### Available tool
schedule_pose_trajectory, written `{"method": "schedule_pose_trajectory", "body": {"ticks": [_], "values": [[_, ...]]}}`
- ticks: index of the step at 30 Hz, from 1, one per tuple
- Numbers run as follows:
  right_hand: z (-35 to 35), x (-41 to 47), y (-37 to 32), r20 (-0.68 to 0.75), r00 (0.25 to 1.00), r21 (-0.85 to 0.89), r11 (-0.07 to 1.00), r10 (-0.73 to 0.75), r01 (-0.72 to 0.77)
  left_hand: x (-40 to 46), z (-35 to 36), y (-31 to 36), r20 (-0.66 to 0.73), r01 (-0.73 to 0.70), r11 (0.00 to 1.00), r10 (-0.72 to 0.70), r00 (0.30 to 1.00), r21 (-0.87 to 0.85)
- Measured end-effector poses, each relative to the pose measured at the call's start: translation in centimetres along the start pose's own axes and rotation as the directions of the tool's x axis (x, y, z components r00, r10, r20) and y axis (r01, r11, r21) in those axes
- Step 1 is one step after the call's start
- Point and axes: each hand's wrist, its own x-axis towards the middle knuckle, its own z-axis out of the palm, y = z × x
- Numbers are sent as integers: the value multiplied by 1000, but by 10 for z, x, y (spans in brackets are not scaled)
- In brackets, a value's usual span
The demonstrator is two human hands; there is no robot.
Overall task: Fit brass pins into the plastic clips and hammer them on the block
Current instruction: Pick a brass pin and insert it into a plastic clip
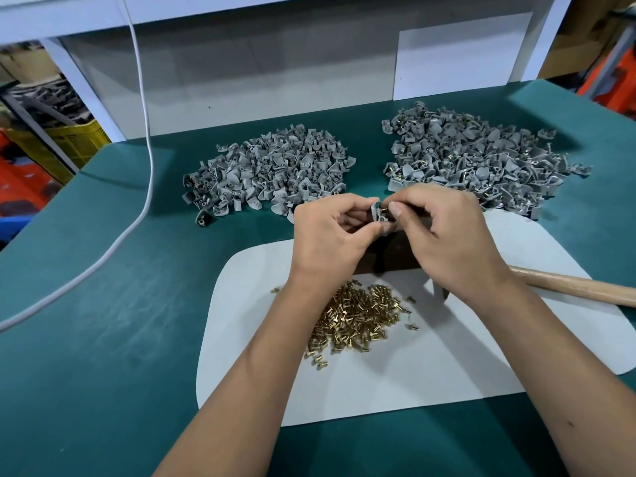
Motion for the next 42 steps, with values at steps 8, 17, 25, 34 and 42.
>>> {"method": "schedule_pose_trajectory", "body": {"ticks": [8, 17, 25, 34, 42], "values": [[-7, 1, 7, -28, 984, -51, 984, -174, 173, 0, -4, 1, 92, 75, 990, -64, 994, -120], [-6, 0, 2, -51, 986, -11, 988, -157, 157, 2, -7, 7, 151, 132, 949, -92, 984, -286], [-4, 0, 2, -75, 993, 25, 995, -96, 98, 6, -12, 4, 155, 129, 908, -72, 985, -399], [-1, -1, 4, -60, 985, -55, 986, -162, 159, 9, -15, 6, 172, 157, 909, -97, 980, -385], [-3, -1, 3, -32, 979, -45, 979, -200, 198, 8, -17, 8, 169, 179, 905, -121, 978, -386]]}}
